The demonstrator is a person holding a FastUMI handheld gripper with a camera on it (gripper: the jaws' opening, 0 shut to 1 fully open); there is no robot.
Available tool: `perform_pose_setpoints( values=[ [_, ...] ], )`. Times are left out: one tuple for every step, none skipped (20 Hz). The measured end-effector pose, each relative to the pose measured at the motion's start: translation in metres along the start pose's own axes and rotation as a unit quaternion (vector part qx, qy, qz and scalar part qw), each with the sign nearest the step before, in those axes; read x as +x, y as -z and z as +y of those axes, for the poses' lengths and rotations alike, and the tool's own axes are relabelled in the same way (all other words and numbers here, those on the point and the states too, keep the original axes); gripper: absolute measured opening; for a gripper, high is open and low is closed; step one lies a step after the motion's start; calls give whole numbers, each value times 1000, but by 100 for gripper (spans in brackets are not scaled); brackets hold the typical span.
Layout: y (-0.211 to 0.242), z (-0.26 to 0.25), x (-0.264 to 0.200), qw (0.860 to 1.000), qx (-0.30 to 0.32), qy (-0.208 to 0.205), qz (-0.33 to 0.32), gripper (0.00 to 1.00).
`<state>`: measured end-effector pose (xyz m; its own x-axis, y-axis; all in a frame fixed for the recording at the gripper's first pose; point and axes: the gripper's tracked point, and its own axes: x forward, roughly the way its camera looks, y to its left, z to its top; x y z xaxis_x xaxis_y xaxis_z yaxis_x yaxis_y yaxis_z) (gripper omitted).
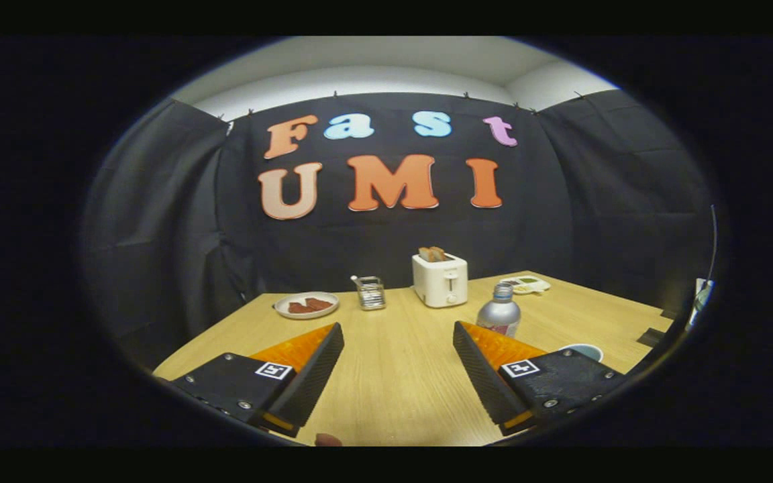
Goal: Take the bottle from table, then pour the juice into the cup, finally place the bottle on the coaster
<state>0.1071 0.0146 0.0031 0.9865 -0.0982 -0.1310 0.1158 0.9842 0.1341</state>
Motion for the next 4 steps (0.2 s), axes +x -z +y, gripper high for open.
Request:
perform_pose_setpoints(
  values=[
    [4, 10, -9, 1000, 2, -14, -3, 97],
    [7, 20, -19, 1000, 6, -30, -4, 97],
    [5, 26, -25, 999, 9, -42, -8, 97],
    [6, 31, -32, 999, 8, -49, -9, 97]
  ],
)
